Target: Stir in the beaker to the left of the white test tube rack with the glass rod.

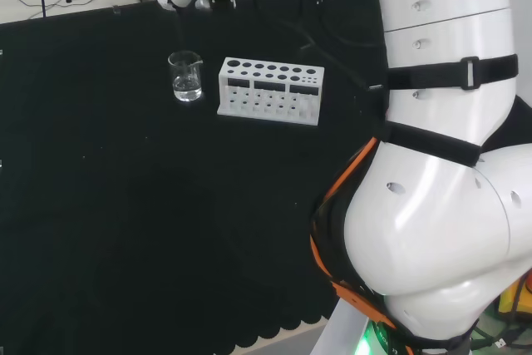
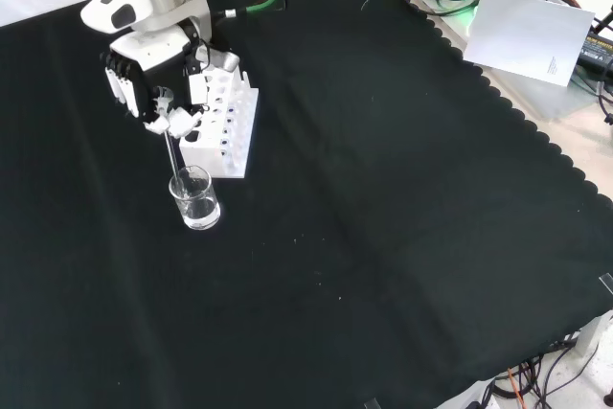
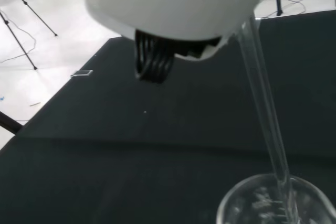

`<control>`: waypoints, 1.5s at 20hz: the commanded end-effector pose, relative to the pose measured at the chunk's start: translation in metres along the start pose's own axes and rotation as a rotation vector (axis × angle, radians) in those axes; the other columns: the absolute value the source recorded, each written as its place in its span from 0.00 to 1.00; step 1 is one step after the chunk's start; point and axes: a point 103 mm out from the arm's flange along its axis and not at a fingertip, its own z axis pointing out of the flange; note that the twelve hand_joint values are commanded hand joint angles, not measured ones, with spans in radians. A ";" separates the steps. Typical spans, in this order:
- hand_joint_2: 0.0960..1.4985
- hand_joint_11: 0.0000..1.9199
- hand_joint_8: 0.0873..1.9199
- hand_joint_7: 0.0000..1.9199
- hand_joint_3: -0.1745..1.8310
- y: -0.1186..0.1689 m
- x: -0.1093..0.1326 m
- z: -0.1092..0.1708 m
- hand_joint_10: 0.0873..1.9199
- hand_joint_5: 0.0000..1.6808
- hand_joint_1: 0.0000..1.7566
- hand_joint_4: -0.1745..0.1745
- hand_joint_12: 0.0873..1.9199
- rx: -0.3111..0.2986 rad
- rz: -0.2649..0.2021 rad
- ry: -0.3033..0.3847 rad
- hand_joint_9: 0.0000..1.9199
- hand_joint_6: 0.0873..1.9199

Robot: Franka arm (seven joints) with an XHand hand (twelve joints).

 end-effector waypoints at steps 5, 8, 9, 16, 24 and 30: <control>0.21 0.78 0.39 0.86 0.61 -0.031 -0.006 -0.014 0.34 0.84 0.70 0.00 0.55 -0.003 0.026 -0.034 0.99 0.30; 0.21 0.78 0.39 0.86 0.61 -0.032 0.014 -0.007 0.34 0.84 0.70 0.00 0.55 0.015 0.003 -0.027 0.99 0.30; 0.21 0.78 0.39 0.86 0.61 -0.030 0.021 -0.005 0.34 0.84 0.70 0.00 0.55 0.019 -0.008 -0.023 0.99 0.30; 0.21 0.78 0.40 0.86 0.61 -0.012 0.059 0.005 0.34 0.84 0.70 0.00 0.55 0.026 -0.072 -0.005 0.99 0.30; 0.21 0.78 0.40 0.86 0.61 0.005 0.042 0.006 0.34 0.84 0.70 0.00 0.55 0.020 -0.063 -0.003 0.99 0.30; 0.21 0.78 0.40 0.86 0.61 0.000 0.006 -0.004 0.34 0.84 0.70 0.00 0.55 0.010 -0.011 -0.023 0.99 0.30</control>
